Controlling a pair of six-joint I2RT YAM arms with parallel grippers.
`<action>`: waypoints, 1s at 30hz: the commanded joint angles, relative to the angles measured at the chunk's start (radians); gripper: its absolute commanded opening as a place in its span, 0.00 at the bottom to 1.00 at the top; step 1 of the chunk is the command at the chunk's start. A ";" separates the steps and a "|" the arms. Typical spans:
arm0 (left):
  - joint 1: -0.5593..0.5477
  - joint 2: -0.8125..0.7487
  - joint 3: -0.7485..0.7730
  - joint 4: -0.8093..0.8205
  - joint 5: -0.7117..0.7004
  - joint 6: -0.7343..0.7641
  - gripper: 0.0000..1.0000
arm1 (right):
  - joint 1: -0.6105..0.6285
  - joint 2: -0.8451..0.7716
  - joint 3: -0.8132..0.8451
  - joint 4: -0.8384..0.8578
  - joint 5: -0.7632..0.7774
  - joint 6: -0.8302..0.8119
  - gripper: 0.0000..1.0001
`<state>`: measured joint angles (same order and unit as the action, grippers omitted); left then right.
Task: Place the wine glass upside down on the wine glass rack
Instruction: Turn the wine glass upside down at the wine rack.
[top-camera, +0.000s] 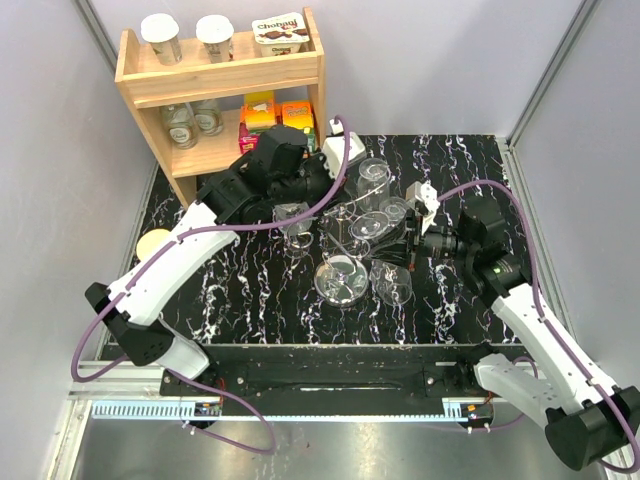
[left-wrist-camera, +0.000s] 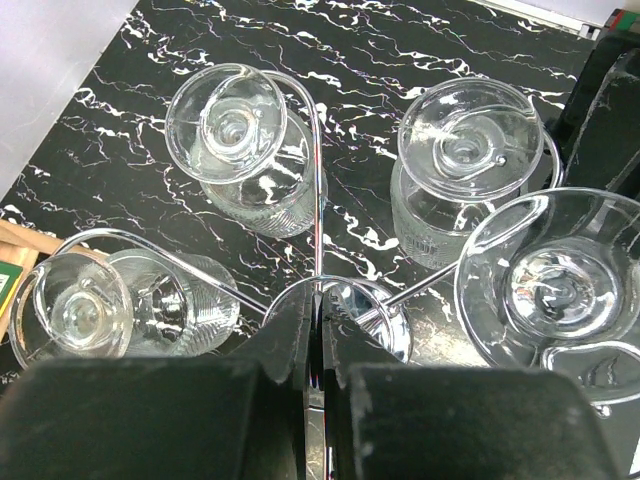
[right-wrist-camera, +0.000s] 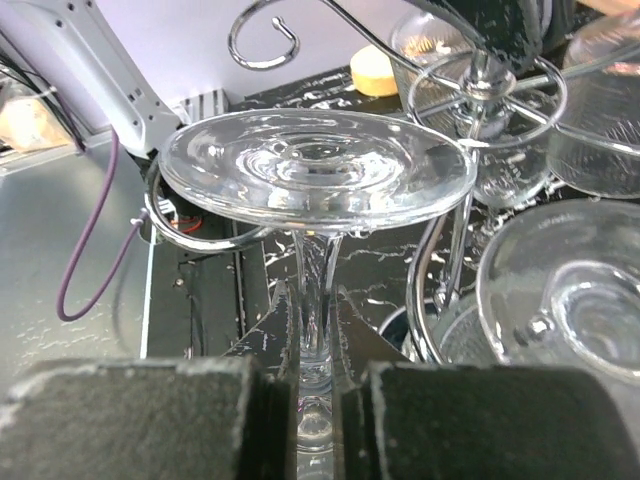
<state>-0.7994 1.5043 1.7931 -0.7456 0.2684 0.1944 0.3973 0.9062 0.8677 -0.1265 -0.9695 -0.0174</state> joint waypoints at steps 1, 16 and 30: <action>0.002 -0.003 -0.008 0.040 0.049 0.082 0.00 | -0.006 0.025 -0.024 0.307 -0.040 0.143 0.00; -0.015 0.022 -0.001 0.031 0.080 0.091 0.00 | 0.023 0.100 -0.093 0.481 -0.025 0.205 0.00; -0.026 0.042 0.006 0.028 0.077 0.096 0.00 | 0.026 0.092 -0.242 0.651 0.008 0.243 0.00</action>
<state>-0.7963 1.5120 1.7927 -0.7361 0.2871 0.2100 0.4202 0.9588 0.6781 0.4320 -1.0393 0.1776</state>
